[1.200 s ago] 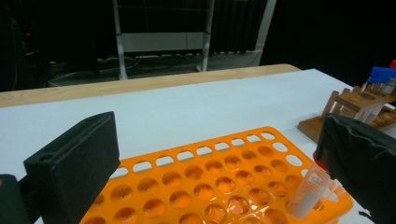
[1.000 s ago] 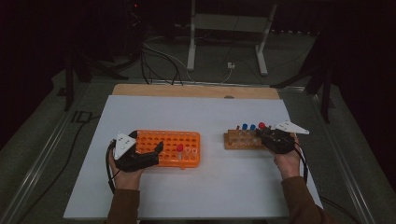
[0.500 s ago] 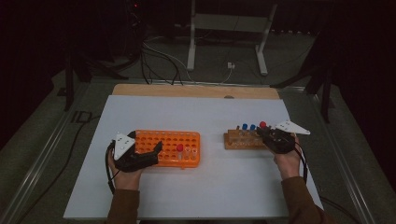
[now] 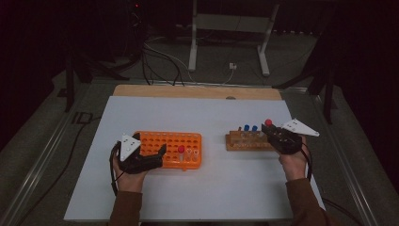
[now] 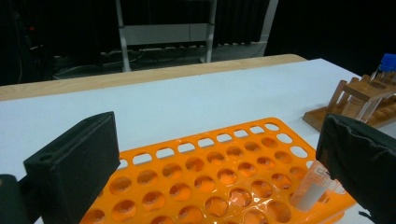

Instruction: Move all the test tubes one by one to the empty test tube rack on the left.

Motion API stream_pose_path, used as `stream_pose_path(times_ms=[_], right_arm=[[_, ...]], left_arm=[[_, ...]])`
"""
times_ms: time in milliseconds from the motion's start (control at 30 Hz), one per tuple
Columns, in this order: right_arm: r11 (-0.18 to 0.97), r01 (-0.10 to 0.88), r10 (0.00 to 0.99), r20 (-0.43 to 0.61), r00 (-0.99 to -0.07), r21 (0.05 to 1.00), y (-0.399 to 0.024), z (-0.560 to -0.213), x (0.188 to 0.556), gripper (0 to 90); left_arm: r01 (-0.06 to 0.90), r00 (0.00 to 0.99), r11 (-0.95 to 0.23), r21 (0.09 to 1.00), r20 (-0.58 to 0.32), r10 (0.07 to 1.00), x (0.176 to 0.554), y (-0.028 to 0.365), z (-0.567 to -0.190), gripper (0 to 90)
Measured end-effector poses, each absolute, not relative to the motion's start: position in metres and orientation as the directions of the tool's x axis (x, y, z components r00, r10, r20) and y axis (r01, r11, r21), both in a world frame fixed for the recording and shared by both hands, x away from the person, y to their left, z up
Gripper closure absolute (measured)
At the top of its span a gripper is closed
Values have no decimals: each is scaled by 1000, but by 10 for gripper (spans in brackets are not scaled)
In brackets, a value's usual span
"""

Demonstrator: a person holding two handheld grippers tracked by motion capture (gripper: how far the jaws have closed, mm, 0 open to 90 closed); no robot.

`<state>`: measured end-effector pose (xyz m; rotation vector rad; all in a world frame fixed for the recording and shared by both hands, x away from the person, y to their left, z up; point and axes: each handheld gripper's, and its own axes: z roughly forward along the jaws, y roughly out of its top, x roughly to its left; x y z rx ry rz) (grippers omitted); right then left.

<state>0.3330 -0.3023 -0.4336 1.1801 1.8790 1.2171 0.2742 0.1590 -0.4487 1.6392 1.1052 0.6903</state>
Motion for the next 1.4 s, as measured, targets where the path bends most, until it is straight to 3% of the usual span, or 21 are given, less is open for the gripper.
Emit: stream_pose_path(times_ms=[700, 1100, 1400], right_arm=[[151, 294, 877, 9, -481, 944, -296, -400, 314, 745], [169, 317, 831, 39, -555, 933, -275, -401, 310, 744], [194, 329, 797, 47, -602, 924, -259, -402, 307, 744]], left_arm=[[334, 457, -104, 937, -64, 887, 275, 146, -443, 4], [295, 548, -137, 946, -50, 835, 277, 112, -433, 10], [256, 620, -168, 952, -28, 784, 278, 74, -427, 74]])
